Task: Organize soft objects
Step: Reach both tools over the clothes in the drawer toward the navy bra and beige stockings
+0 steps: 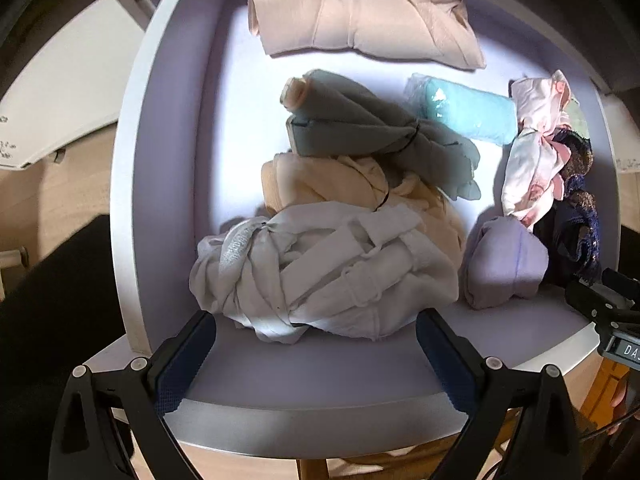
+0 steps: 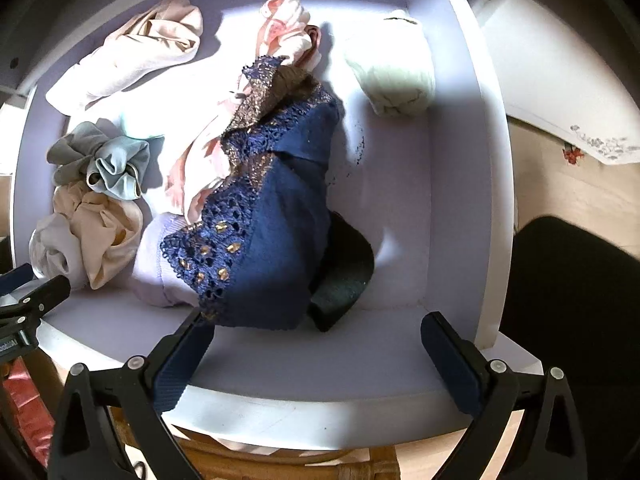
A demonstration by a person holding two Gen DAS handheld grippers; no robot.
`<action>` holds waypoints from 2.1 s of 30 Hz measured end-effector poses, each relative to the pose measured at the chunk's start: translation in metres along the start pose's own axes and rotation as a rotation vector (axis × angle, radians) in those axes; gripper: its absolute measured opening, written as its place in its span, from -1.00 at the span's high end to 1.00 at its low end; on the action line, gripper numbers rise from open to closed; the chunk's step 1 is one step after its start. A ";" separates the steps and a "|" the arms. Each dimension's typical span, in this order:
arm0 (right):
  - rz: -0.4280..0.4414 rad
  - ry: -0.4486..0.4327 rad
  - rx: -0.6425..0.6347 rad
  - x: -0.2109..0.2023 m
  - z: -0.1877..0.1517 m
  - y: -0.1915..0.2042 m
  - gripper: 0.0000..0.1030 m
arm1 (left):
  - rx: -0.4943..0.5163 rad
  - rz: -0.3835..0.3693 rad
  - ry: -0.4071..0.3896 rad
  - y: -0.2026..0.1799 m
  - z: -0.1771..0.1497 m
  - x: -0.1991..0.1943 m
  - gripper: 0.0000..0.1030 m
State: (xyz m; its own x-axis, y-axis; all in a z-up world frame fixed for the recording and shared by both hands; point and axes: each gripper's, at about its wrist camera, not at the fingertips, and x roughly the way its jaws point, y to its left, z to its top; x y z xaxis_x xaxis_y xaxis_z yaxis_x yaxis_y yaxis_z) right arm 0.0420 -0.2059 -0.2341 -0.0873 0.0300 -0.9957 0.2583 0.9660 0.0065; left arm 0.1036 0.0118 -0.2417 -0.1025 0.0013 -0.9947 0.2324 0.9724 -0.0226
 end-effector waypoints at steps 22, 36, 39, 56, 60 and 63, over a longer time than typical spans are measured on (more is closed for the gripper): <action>0.091 0.086 0.060 0.008 0.070 -0.029 -1.00 | 0.029 -0.008 0.005 -0.026 0.071 0.010 -0.97; 0.315 -0.157 0.253 -0.039 0.128 -0.079 -0.65 | 0.041 0.010 -0.274 -0.039 0.107 -0.044 -0.97; 0.340 -0.117 0.254 -0.026 0.136 -0.079 -0.56 | 0.010 -0.004 -0.271 -0.035 0.109 -0.041 -0.97; 0.270 0.009 0.130 0.028 0.145 -0.046 0.31 | 0.031 0.020 -0.234 -0.030 0.056 -0.042 -0.97; 0.320 -0.026 0.186 0.013 0.133 -0.055 0.32 | 0.082 0.068 -0.231 -0.037 0.063 -0.039 -0.97; 0.349 -0.079 0.209 -0.013 0.126 -0.067 0.32 | 0.156 0.126 -0.225 -0.049 0.073 -0.036 -0.97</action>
State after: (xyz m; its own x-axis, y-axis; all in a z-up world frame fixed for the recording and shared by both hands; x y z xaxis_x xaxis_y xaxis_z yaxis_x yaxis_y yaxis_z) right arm 0.1472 -0.3038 -0.2336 0.1117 0.3188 -0.9412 0.4497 0.8284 0.3339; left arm 0.1666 -0.0525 -0.2117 0.1493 0.0511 -0.9875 0.3777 0.9200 0.1047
